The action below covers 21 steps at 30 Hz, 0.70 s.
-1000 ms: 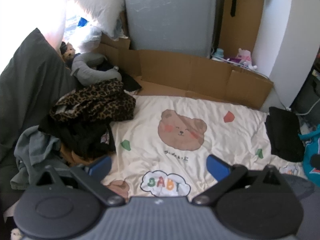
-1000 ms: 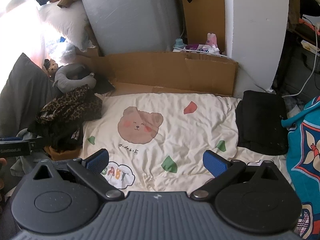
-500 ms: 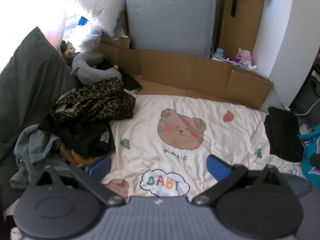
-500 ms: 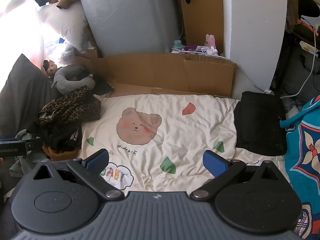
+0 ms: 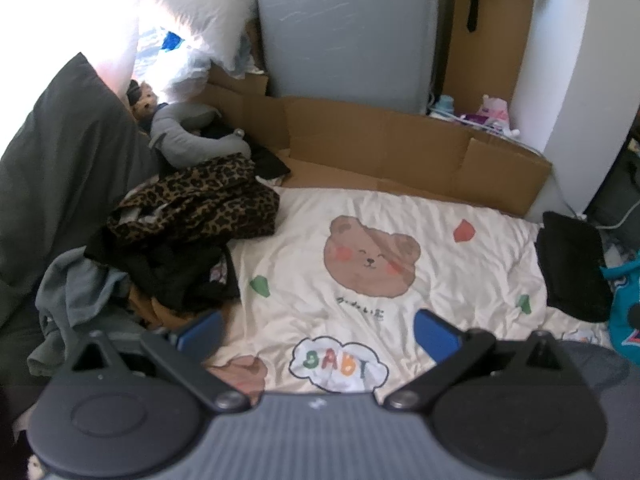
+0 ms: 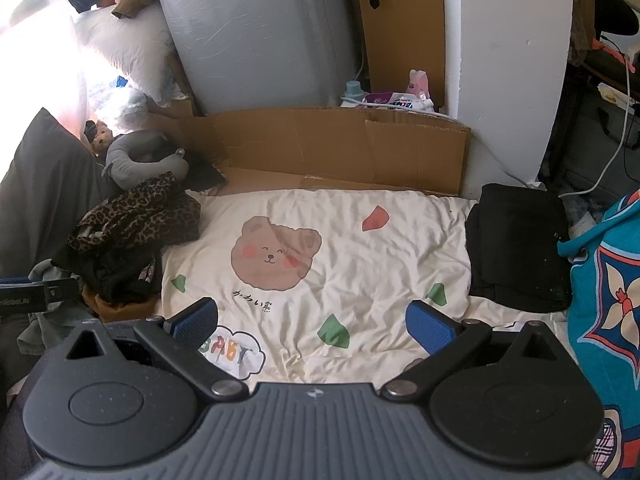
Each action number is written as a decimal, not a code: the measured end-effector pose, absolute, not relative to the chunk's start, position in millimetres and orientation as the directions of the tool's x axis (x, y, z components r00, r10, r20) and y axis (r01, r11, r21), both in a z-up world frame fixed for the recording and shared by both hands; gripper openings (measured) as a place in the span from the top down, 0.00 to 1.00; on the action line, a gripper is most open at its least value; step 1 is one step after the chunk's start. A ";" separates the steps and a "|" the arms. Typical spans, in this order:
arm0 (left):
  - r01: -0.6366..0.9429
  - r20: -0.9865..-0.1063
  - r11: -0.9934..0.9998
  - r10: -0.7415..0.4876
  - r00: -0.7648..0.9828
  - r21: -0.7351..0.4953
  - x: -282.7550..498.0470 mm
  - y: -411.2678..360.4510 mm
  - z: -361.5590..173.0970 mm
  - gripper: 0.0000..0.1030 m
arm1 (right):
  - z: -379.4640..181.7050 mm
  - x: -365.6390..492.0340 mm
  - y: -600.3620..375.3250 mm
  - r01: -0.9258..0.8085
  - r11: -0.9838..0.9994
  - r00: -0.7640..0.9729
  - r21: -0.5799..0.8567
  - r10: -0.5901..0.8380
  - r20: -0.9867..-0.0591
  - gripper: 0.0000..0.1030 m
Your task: Fold clothes
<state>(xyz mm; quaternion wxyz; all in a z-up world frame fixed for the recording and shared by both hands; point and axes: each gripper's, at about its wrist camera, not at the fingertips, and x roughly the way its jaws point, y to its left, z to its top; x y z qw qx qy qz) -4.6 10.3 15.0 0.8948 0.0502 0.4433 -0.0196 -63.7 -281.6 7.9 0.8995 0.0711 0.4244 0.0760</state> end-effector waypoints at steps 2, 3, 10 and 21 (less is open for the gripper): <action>0.080 -0.795 0.994 0.008 0.607 0.072 -5.0 10.5 15.0 0.00 | 8.0 -63.9 -281.8 -0.075 0.978 0.629 0.192 0.196 -0.752 0.01; 0.080 -0.794 0.994 0.008 0.608 0.071 -5.1 10.7 15.0 0.00 | 8.1 -64.1 -281.8 -0.073 0.979 0.629 0.192 0.195 -0.752 0.01; 0.085 -0.792 0.994 0.004 0.611 0.070 -5.9 12.9 17.8 0.00 | 9.4 -64.6 -281.8 -0.070 0.979 0.633 0.190 0.191 -0.750 0.00; 0.117 -0.791 0.992 -0.028 0.611 0.055 -10.0 22.2 26.1 0.01 | 11.2 -66.5 -283.2 -0.067 0.977 0.642 0.203 0.197 -0.741 0.01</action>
